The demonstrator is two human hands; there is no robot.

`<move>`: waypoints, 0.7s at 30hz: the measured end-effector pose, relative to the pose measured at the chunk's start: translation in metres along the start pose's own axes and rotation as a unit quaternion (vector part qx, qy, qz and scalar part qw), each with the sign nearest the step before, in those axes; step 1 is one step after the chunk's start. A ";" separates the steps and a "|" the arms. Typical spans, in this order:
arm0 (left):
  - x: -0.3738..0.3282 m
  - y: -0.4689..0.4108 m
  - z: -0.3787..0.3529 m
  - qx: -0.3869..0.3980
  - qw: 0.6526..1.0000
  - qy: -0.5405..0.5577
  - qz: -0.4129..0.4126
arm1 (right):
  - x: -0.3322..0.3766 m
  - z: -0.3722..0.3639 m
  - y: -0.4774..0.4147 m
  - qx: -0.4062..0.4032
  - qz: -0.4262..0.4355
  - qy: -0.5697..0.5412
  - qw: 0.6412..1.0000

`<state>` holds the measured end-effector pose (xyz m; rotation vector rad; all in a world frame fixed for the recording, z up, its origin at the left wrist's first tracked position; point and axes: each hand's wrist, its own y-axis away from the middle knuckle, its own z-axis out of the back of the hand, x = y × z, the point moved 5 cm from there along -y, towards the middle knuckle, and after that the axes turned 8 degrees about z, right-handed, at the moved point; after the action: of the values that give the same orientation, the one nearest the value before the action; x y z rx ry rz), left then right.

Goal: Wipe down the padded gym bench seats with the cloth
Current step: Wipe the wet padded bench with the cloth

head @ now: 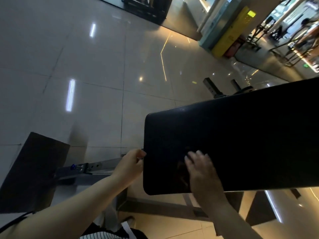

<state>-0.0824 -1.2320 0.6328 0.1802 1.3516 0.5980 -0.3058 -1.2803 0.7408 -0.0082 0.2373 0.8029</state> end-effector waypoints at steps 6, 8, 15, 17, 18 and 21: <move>-0.016 0.010 -0.013 0.031 0.999 -0.037 -0.025 | 0.058 -0.017 -0.048 -0.018 -0.050 -0.071 0.996; -0.021 0.010 -0.014 0.028 0.997 -0.064 -0.043 | 0.089 -0.032 -0.045 0.037 -0.030 -0.115 0.992; -0.023 0.006 -0.017 0.040 0.987 -0.142 -0.060 | 0.053 -0.018 0.032 0.017 0.042 -0.073 0.996; -0.030 0.005 -0.023 0.051 0.985 -0.149 -0.072 | 0.013 -0.006 0.046 -0.048 -0.020 -0.052 0.997; -0.034 0.005 -0.025 0.050 0.984 -0.149 -0.079 | -0.005 0.003 0.048 -0.086 -0.055 -0.041 0.994; -0.046 0.009 -0.035 0.041 0.983 -0.156 -0.094 | -0.034 0.018 0.033 -0.141 -0.179 -0.018 0.973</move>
<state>-0.1225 -1.2551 0.6680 0.2020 1.0752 0.3393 -0.3485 -1.2798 0.7681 -0.2978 0.0811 0.4700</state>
